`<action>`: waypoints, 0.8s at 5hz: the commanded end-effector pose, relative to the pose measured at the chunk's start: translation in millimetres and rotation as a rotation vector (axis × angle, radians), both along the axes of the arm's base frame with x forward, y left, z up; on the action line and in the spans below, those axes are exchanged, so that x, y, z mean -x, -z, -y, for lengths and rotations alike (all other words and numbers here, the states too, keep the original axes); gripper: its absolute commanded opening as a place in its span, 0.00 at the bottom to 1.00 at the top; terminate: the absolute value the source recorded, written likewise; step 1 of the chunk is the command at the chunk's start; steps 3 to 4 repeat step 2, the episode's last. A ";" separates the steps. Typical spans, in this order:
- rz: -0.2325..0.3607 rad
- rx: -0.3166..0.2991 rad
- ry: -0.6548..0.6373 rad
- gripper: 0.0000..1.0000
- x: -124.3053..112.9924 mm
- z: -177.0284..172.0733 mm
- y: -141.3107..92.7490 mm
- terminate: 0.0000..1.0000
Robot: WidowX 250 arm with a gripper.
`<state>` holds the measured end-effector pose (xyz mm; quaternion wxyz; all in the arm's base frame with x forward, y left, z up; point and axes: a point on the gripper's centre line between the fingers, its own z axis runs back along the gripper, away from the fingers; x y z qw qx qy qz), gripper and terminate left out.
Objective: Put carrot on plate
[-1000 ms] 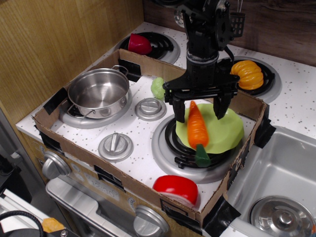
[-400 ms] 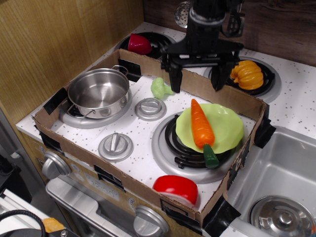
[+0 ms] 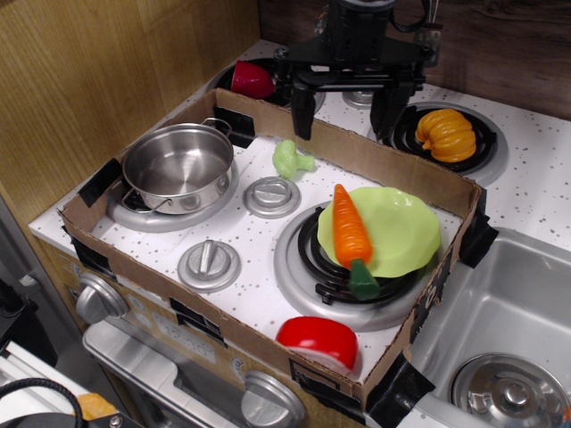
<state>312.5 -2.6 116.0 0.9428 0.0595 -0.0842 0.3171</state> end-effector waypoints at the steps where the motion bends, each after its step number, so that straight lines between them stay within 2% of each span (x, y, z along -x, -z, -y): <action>1: 0.056 0.001 -0.003 1.00 -4.3 4.2 -19.6 0.00; 2: 0.056 0.001 -0.003 1.00 -4.3 4.2 -19.6 1.00; 4: 0.056 0.001 -0.003 1.00 -4.3 4.2 -19.6 1.00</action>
